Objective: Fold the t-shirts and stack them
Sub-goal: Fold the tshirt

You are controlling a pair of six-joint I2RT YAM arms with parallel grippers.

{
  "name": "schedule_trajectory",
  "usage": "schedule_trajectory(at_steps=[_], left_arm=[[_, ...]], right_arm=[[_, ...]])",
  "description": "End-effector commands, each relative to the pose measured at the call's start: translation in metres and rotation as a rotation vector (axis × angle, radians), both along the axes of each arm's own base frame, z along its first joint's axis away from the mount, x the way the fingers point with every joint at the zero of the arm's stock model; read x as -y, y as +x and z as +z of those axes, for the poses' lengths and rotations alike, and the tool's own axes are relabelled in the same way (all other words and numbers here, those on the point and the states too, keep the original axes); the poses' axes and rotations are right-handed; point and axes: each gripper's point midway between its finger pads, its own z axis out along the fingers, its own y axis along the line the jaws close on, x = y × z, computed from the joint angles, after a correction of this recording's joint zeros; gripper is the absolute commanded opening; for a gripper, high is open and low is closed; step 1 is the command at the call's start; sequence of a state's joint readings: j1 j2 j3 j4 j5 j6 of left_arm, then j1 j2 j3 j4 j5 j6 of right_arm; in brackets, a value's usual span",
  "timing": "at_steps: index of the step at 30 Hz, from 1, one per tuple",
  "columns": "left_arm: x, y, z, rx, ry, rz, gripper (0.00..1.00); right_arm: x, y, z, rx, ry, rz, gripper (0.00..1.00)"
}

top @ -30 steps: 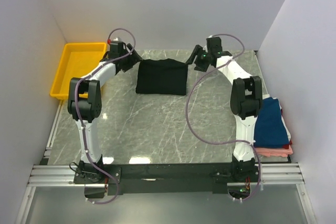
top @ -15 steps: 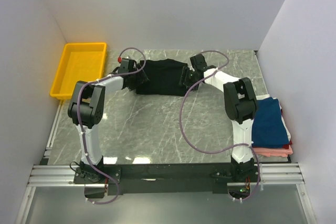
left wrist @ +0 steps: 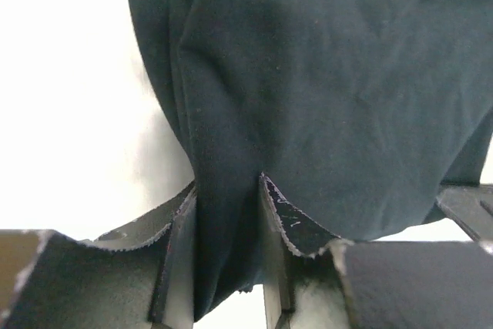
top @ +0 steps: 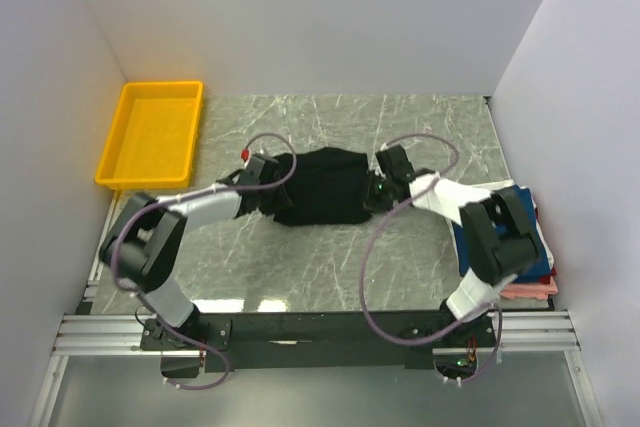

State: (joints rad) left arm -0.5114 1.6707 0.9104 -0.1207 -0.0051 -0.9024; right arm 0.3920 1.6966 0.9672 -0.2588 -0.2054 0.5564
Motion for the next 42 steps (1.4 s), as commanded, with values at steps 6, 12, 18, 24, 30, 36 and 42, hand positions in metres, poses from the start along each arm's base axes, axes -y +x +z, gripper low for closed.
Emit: schedule_trajectory(at_steps=[6,12,18,24,30,36,42], left_arm=[[0.002,-0.091,0.017,0.008,-0.041,-0.017,0.36],[-0.005,-0.12,0.016,-0.011,-0.048,-0.034,0.43],[-0.022,-0.101,0.059,0.11,0.024,0.012,0.66],[-0.031,-0.044,0.088,0.182,0.097,0.021,0.59],[-0.029,0.001,0.077,0.152,0.136,0.019,0.56],[-0.02,0.025,0.06,0.121,0.151,0.014,0.53],[-0.016,0.037,0.046,0.11,0.153,0.024,0.52]], right_arm=[[-0.008,-0.09,0.024,0.068,0.106,0.071,0.19],[0.0,-0.118,0.032,0.078,0.121,0.094,0.34],[0.015,-0.095,0.069,0.206,0.054,0.038,0.58],[0.022,-0.039,0.082,0.249,-0.007,-0.029,0.53],[0.025,0.009,0.077,0.24,-0.019,-0.069,0.51],[0.018,0.029,0.066,0.207,-0.011,-0.069,0.49],[0.012,0.038,0.052,0.181,0.0,-0.074,0.47]])
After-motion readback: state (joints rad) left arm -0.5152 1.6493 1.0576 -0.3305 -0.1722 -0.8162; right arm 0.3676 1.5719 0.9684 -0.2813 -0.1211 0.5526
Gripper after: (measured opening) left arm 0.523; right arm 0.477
